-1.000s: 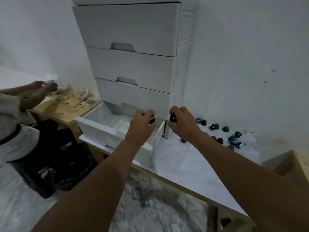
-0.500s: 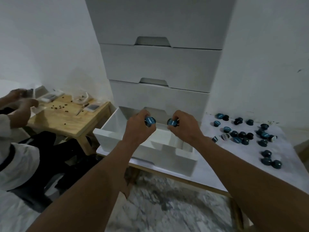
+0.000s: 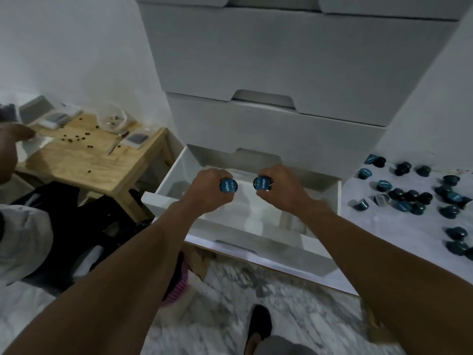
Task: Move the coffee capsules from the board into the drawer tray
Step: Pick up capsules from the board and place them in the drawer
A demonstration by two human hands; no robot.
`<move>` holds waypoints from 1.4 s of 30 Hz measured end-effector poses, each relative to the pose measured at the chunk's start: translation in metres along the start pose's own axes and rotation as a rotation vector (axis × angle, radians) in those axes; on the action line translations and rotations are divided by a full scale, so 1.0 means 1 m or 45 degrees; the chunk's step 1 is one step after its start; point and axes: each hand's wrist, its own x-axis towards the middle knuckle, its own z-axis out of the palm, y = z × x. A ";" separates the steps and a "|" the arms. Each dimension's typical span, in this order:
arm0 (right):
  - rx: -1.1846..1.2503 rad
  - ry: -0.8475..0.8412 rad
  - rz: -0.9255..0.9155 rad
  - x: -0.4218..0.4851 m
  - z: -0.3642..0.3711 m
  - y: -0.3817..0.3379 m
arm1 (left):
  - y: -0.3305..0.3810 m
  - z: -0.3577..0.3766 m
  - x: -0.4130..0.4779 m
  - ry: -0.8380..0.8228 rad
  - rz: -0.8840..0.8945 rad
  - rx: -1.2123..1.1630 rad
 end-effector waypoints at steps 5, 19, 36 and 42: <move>0.035 -0.158 0.067 0.027 0.029 0.010 | -0.023 0.000 0.032 -0.203 -0.064 0.081; -0.006 -0.419 0.382 0.032 0.072 0.020 | -0.078 0.038 0.090 -0.811 0.313 0.274; 0.032 -0.559 0.529 0.041 0.092 0.019 | -0.100 0.058 0.114 -1.017 0.430 0.302; 0.039 -0.608 0.566 0.044 0.094 0.018 | -0.095 0.060 0.116 -0.996 0.413 0.409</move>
